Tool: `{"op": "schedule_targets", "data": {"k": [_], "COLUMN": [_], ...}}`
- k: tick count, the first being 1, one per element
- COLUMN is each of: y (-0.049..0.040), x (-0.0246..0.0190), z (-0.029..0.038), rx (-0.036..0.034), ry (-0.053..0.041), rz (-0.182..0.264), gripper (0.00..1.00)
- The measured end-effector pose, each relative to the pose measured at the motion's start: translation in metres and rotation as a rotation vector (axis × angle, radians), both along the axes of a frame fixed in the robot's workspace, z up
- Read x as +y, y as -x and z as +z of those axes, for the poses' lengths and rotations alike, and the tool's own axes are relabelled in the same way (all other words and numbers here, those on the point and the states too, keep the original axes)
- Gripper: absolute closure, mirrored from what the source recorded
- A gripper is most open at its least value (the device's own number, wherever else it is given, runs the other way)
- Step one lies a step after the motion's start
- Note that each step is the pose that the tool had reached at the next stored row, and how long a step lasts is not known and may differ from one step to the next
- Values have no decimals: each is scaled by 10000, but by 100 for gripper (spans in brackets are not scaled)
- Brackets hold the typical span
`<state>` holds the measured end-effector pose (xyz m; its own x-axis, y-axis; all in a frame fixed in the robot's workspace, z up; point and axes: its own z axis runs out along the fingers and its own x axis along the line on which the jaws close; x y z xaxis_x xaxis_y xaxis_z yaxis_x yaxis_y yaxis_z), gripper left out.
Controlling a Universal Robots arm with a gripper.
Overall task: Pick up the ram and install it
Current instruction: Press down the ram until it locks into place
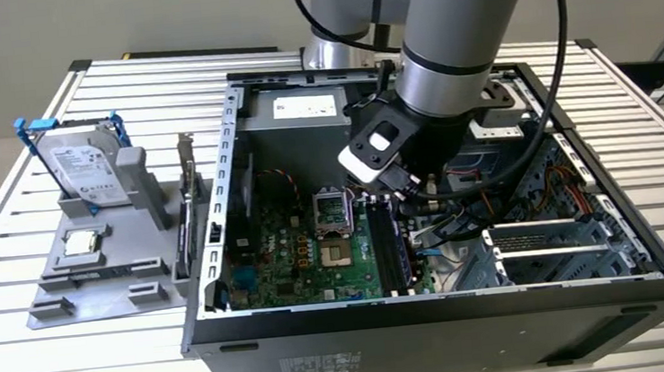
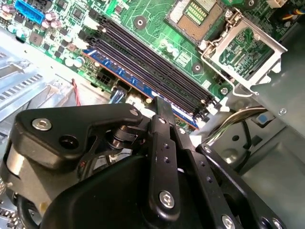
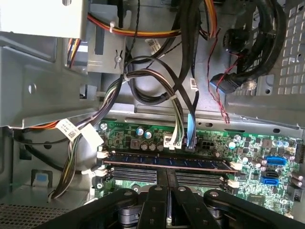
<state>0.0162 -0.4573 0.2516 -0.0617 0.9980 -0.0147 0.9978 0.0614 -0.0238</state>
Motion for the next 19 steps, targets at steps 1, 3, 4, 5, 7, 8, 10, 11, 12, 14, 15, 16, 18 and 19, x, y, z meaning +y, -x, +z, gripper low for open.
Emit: {"op": "schedule_targets", "data": {"k": [1, 3, 4, 5, 7, 8, 10, 11, 12, 14, 15, 16, 18, 19], "y": [0, 1, 1, 1, 0, 0, 0, 0, 0, -3, -4, -4, -5, -5], "x": [2, 3, 3, 3, 3, 3, 4, 4, 4, 3, 4, 4, 4, 4], "z": [-2, -4, -4, -4, -5, -5, -11, -19, -30, -58, -74, -88, -118, -131], "rx": [5, 13, 15, 14, 14, 14, 13, 13, 14, 14, 14, 14, 13, 14], "ry": [0, 3, 4, 3, 1, 1, -3, -3, 0, 1, 0, 0, -1, 0], "rz": [-33, -107, -108, -108, -109, -108, -108, -108, -108, -108, -109, -109, -109, -108], "gripper": [100, 100, 100, 100, 100, 100, 100, 100, 100, 100, 100, 100, 100, 100]}}
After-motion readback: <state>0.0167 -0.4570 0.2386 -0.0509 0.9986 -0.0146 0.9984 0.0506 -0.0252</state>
